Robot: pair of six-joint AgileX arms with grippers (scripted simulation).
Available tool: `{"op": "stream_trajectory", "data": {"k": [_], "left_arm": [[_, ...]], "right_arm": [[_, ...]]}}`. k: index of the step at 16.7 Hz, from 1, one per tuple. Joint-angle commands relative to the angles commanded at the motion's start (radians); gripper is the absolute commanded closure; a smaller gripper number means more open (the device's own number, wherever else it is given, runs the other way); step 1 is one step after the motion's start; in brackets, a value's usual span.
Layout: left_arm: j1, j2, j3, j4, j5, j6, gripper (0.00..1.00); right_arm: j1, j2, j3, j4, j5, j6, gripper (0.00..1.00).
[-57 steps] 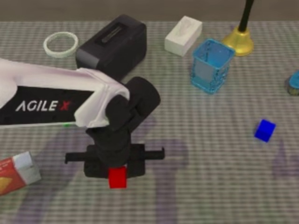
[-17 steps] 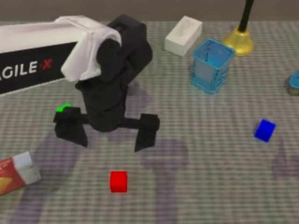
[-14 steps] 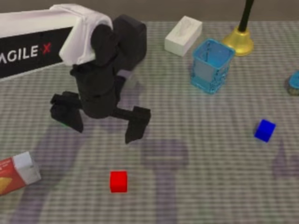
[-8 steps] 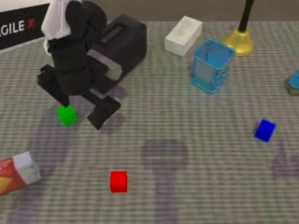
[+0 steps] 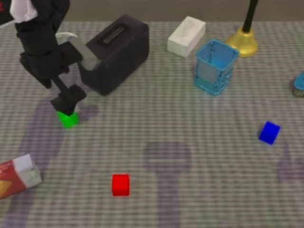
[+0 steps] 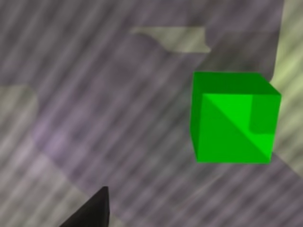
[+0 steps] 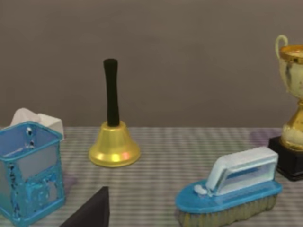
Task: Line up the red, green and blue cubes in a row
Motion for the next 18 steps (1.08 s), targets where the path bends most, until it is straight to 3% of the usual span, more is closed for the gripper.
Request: {"op": "stream_trajectory", "data": {"k": [7,14,18], "left_arm": [[0.000,0.003,-0.014,0.017,0.000,0.004,0.00],[0.004,0.107,-0.159,0.273,0.001,0.008,0.00],[0.004,0.120,-0.174,0.296,0.001,0.009,0.00]], "right_arm": [[0.000,0.000,0.000,0.000,0.000,0.000,0.00],[0.000,0.000,0.000,0.000,0.000,0.000,0.00],[0.000,0.000,0.000,0.000,0.000,0.000,0.00]]}}
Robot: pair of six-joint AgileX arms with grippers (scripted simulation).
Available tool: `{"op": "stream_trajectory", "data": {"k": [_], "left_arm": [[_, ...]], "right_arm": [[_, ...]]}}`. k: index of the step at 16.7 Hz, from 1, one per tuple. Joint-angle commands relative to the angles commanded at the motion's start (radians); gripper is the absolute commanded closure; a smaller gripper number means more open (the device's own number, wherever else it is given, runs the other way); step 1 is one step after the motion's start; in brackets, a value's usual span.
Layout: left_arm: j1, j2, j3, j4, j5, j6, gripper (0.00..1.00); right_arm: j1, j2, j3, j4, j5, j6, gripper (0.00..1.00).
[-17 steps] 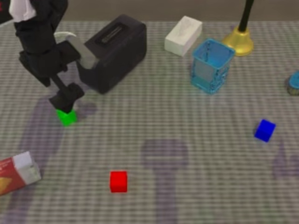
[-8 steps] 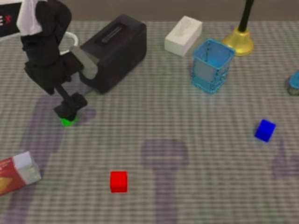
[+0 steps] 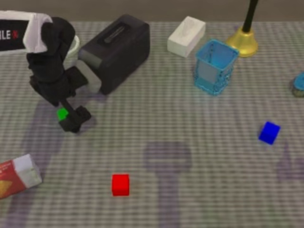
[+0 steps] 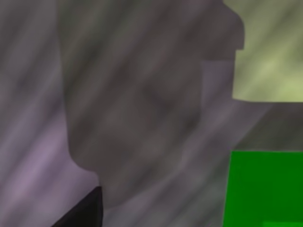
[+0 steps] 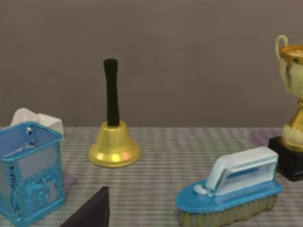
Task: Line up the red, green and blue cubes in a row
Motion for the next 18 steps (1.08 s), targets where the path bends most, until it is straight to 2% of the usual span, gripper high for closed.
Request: {"op": "stream_trajectory", "data": {"k": [1,14,18], "left_arm": [[0.000,0.000,0.000,0.000,0.000,0.000,0.00],[0.000,0.000,0.000,0.000,0.000,0.000,0.98],[0.000,0.000,0.000,0.000,0.000,0.000,1.00]], "right_arm": [[0.000,0.000,0.000,0.000,0.000,0.000,0.00],[0.000,0.000,0.000,0.000,0.000,0.000,0.00],[0.000,0.000,0.000,0.000,0.000,0.000,0.00]]}}
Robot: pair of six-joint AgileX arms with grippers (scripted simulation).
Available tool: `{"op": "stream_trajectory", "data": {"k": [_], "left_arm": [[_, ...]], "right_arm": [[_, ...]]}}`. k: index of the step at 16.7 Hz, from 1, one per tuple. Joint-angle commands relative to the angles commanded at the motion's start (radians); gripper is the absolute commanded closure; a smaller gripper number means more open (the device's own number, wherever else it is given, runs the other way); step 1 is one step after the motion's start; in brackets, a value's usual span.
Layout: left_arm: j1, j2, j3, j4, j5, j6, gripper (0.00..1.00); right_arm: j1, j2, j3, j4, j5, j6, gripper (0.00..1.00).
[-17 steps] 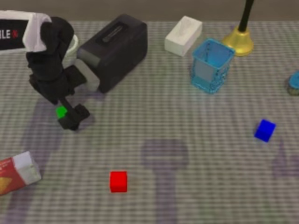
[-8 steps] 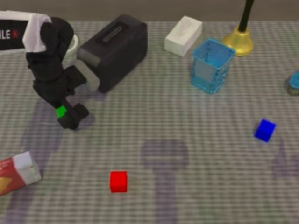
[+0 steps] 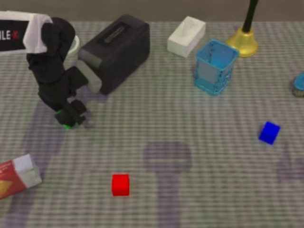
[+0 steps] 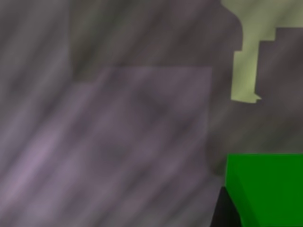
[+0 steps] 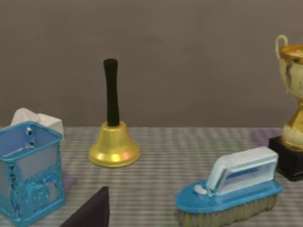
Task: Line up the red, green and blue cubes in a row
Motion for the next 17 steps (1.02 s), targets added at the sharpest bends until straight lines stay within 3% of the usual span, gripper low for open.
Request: {"op": "stream_trajectory", "data": {"k": [7,13,17], "left_arm": [[-0.004,-0.050,0.022,-0.046,0.022,-0.014,1.00],[0.012,-0.120,0.142,-0.244,0.021,-0.017,1.00],[0.015,-0.133,0.156,-0.263,0.021,-0.019,1.00]], "right_arm": [[0.000,0.000,0.000,0.000,0.000,0.000,0.00],[0.000,0.000,0.000,0.000,0.000,0.000,0.00],[0.000,0.000,0.000,0.000,0.000,0.000,0.00]]}}
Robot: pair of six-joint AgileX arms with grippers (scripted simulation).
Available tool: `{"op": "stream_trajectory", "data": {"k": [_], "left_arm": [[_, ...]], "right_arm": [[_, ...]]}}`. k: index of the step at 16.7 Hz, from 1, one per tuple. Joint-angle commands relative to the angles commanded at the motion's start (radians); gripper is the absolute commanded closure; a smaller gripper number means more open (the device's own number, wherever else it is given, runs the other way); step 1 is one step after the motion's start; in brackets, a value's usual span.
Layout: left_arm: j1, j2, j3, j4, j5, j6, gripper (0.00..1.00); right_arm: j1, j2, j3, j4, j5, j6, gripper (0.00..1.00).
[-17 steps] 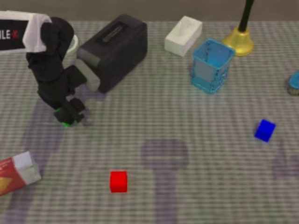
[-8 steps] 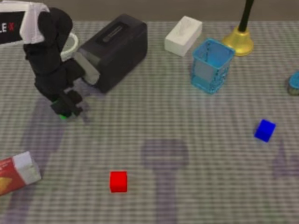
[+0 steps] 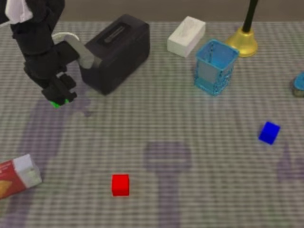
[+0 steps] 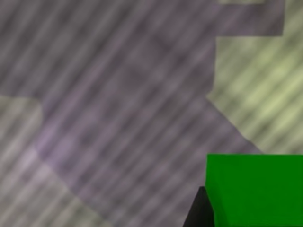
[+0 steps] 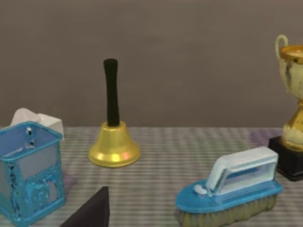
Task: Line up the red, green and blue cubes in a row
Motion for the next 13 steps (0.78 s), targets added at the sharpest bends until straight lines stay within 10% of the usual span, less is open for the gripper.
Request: {"op": "stream_trajectory", "data": {"k": [5,13], "left_arm": [[-0.077,-0.016,-0.022,0.004,-0.001,0.001,1.00],[-0.553,-0.143,-0.164,0.016,-0.005,-0.019,1.00]], "right_arm": [[0.000,0.000,0.000,0.000,0.000,0.000,0.00],[0.000,0.000,0.000,0.000,0.000,0.000,0.00]]}}
